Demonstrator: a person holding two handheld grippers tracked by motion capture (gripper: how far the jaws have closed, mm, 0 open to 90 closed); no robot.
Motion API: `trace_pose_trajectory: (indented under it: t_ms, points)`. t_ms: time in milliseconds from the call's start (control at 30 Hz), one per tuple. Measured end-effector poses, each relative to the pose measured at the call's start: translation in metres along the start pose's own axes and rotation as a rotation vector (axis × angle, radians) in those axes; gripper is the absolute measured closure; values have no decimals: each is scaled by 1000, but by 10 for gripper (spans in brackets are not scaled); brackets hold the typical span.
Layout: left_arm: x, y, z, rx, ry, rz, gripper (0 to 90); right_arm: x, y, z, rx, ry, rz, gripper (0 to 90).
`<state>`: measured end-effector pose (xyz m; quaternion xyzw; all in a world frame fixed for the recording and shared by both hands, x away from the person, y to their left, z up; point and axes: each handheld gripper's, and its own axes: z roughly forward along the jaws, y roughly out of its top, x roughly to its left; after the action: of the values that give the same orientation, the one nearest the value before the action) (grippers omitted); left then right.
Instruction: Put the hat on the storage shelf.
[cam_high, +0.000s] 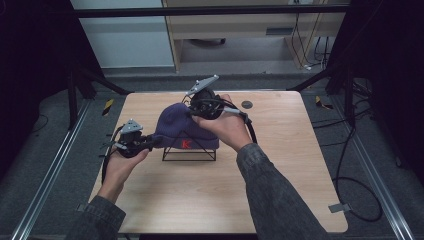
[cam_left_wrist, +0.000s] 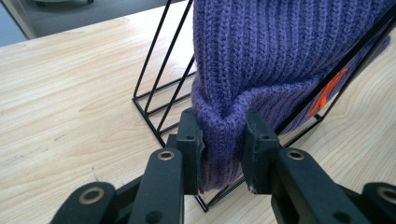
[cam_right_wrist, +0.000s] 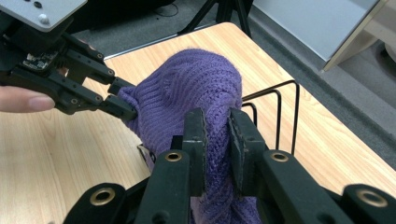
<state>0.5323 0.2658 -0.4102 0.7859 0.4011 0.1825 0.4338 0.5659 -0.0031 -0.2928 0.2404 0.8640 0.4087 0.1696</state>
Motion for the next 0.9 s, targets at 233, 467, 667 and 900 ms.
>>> trace_pose_trajectory:
  t_ms: [233,467,667,900]
  points:
    - [0,-6,3,8,3,-3,708,2,-6,5,12,6,-1,785]
    - [1,-8,4,19,2,-2,708,4,-6,7,18,12,-5,785]
    - [1,-12,6,26,3,-9,704,5,-7,9,28,14,-7,784]
    - [4,-22,8,31,4,-30,701,9,-12,17,48,20,-5,784]
